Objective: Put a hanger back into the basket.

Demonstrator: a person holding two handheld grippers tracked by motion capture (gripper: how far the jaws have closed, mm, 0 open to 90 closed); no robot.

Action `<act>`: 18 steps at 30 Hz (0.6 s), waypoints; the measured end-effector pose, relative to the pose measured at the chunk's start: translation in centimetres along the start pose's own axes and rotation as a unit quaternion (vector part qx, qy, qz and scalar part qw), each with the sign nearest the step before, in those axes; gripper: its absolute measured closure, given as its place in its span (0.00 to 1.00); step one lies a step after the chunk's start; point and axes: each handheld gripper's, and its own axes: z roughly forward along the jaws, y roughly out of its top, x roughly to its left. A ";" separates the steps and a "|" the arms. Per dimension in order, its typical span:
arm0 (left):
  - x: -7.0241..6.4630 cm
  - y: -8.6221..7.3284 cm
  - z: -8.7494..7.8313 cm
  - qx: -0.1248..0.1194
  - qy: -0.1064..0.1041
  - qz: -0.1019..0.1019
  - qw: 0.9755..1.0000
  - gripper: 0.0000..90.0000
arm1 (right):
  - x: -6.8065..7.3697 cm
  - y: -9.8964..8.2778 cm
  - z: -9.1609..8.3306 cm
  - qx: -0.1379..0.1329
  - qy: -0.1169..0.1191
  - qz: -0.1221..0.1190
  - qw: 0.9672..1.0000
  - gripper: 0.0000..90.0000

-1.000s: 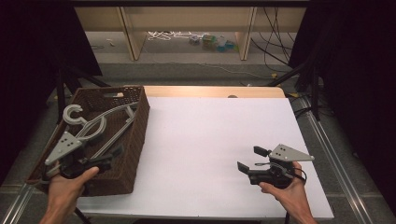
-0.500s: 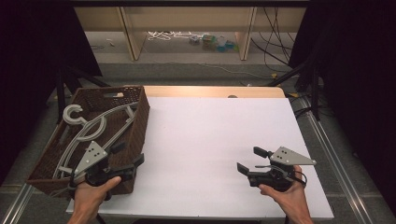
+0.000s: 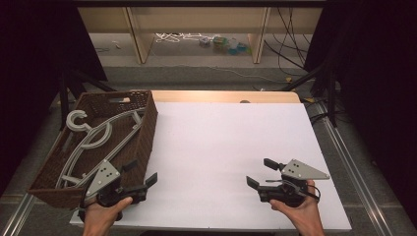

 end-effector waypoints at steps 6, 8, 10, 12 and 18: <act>-0.4 -0.8 -0.2 -0.011 0.007 0.022 1.000 0.18 | 0.4 -0.4 0.0 -0.007 0.005 0.002 1.000 0.19; -0.5 -1.0 -0.4 -0.002 0.010 0.023 1.000 0.18 | 0.4 -0.6 0.0 -0.007 0.004 -0.001 1.000 0.19; -0.6 -1.2 -0.5 -0.002 0.008 0.015 1.000 0.18 | 0.5 -0.7 0.0 -0.012 0.003 0.001 1.000 0.18; -0.7 -1.3 -0.8 0.001 0.005 0.014 1.000 0.18 | 0.5 -0.8 -0.2 -0.008 0.000 0.002 1.000 0.18; -0.8 -1.6 -0.7 -0.005 0.002 0.017 1.000 0.18 | 0.7 -1.3 -0.4 -0.013 -0.004 0.005 1.000 0.18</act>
